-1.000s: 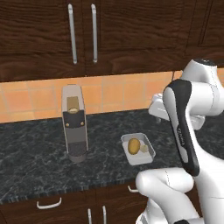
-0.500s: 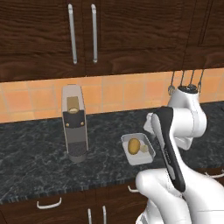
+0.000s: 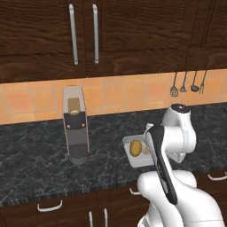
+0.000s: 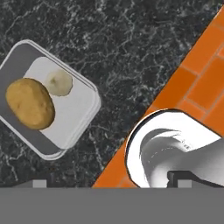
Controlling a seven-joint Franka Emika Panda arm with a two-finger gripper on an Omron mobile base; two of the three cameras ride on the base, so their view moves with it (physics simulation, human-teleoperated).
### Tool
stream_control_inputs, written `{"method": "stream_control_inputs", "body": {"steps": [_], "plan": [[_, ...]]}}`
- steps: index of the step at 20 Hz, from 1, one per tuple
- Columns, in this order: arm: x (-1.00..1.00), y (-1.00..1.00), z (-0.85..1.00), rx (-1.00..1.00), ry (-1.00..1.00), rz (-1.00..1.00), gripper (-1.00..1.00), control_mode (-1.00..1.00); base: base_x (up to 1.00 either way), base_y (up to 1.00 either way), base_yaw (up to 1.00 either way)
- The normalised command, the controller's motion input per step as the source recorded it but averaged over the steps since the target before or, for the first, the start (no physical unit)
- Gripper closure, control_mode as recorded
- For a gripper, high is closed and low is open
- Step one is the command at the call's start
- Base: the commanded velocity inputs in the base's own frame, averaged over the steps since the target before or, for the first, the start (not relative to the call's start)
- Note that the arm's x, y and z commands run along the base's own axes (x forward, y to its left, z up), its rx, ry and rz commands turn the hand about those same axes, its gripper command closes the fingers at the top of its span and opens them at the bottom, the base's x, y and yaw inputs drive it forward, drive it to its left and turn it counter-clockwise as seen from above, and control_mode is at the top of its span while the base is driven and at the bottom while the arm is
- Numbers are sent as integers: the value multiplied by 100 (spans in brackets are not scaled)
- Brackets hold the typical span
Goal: Take the meat container that has the chicken drumstick and place it on the second highest rack of the freezer. Then take the vegetable container that has the garlic and potato and place it on the highest rack of the freezer.
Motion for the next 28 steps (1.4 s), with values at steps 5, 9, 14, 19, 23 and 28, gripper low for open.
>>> {"method": "stream_control_inputs", "body": {"steps": [5, 9, 14, 19, 23, 28], "plan": [[39, -3, -38, 0, 2, -11, -100, -100, 0, 0, 0], [17, -15, -54, 0, 6, 0, -100, -100, 0, 0, 0], [42, -3, -39, 1, 7, 2, -100, -100, 0, 0, 0], [34, 2, -37, 0, 6, 3, -100, -100, 0, 0, 0], [0, 5, -60, 0, 1, 0, -100, -100, 0, 0, 0], [-3, 11, -59, 0, 0, 0, -100, -100, 0, 0, 0]]}}
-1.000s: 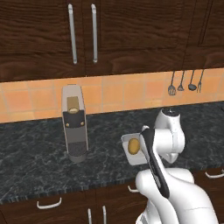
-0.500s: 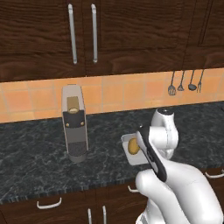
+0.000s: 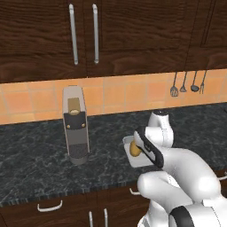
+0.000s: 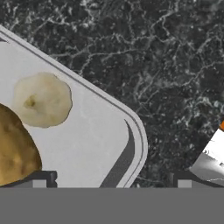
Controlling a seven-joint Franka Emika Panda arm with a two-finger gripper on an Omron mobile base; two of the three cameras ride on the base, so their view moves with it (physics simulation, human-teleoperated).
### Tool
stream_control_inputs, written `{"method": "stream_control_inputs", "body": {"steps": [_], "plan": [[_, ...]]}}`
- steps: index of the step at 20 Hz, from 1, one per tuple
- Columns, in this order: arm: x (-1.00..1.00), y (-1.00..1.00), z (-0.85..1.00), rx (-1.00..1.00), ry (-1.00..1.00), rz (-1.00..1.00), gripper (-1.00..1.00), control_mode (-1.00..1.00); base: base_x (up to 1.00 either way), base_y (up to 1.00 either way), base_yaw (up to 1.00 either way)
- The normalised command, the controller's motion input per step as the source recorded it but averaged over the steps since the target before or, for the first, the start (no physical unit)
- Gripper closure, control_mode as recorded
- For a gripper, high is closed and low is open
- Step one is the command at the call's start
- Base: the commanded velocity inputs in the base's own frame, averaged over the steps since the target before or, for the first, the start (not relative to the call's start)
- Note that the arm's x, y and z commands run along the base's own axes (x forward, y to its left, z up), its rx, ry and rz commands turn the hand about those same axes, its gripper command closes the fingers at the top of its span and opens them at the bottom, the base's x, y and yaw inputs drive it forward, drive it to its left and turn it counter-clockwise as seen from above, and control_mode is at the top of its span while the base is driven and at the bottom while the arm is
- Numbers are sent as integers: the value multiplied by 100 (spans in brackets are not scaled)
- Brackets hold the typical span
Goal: Take the meat container that has the chicken drumstick and place it on the second highest rack of the freezer. Then take the vegetable container that has the garlic and potato and place it on the highest rack of the freezer.
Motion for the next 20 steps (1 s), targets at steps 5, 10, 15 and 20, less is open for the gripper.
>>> {"method": "stream_control_inputs", "body": {"steps": [5, 10, 15, 20], "plan": [[-36, 7, -70, 0, -1, -2, -100, -100, 0, 0, 0], [-11, 0, -53, 0, 0, -11, -100, -100, 0, 0, 0], [0, 1, -55, 0, 0, -15, 100, -100, 0, 0, 0], [8, 0, -30, 0, 0, -15, 100, -100, 0, 0, 0]]}}
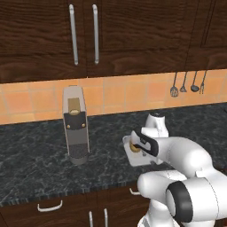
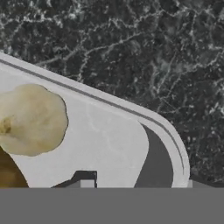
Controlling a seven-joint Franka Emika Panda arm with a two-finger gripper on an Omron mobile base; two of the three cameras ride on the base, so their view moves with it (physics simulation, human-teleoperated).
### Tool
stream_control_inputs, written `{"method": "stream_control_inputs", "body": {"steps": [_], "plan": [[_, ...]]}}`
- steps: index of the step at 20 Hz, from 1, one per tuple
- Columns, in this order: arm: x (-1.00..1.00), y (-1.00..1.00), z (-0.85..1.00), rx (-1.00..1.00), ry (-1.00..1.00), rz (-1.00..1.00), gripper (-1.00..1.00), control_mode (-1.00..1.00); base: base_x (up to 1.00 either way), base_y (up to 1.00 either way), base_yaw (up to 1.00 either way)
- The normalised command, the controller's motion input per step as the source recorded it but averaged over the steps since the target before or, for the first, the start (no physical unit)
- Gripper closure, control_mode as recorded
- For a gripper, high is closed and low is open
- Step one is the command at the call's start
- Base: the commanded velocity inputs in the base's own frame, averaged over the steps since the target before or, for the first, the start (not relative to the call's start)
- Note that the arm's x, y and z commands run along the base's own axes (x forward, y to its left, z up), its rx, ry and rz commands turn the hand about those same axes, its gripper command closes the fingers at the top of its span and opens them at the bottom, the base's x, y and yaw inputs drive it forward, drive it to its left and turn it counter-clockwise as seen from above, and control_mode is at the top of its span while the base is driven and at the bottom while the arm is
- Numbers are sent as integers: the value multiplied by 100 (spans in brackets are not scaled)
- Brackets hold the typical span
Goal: Take the meat container that has the chicken drumstick and place it on the second highest rack of the freezer. Then take the vegetable container that has the garlic and potato and place it on the highest rack of the freezer.
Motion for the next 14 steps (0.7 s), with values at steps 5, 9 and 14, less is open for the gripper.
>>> {"method": "stream_control_inputs", "body": {"steps": [5, 9, 14], "plan": [[30, 0, -2, 0, 0, -10, 100, -100, 0, 0, 0], [-3, -15, 35, 0, 0, 0, 100, -100, 0, 0, 0], [-16, -14, 85, 0, -1, 1, 100, -100, 0, 0, 0]]}}
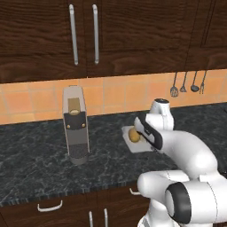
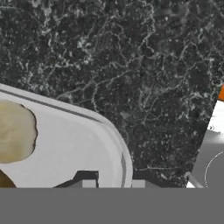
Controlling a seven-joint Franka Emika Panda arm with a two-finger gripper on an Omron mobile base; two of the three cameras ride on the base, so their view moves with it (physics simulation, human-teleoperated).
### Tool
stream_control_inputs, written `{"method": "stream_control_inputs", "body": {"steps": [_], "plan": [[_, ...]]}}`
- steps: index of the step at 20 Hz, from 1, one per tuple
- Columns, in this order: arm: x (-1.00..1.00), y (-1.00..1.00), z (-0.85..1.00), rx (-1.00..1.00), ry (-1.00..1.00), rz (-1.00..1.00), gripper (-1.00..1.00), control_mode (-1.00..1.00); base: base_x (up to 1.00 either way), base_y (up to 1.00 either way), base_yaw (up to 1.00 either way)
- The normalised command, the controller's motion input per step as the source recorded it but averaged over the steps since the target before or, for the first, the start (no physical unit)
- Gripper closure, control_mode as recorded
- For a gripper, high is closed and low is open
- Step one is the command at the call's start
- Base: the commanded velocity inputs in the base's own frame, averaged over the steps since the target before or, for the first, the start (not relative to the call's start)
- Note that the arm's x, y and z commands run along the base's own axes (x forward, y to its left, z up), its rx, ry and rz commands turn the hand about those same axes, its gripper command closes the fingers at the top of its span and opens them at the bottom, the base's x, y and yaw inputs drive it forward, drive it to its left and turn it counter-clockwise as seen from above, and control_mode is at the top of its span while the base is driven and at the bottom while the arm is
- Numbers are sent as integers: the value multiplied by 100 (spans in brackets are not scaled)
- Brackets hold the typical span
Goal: Take the meat container that has the chicken drumstick and place it on the second highest rack of the freezer. Then take the vegetable container that has the garlic and potato and place it on the highest rack of the freezer.
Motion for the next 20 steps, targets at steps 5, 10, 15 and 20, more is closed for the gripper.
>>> {"method": "stream_control_inputs", "body": {"steps": [5, 10, 15, 20], "plan": [[-64, -11, 78, 0, -11, 14, 100, -100, 0, 0, 0], [-86, -17, 95, 0, -18, 36, 100, -100, 0, 0, 0], [-78, -7, 100, 0, -11, 37, 100, -100, 0, 0, 0], [-63, 0, 99, 1, 1, 24, 100, -100, 0, 0, 0]]}}
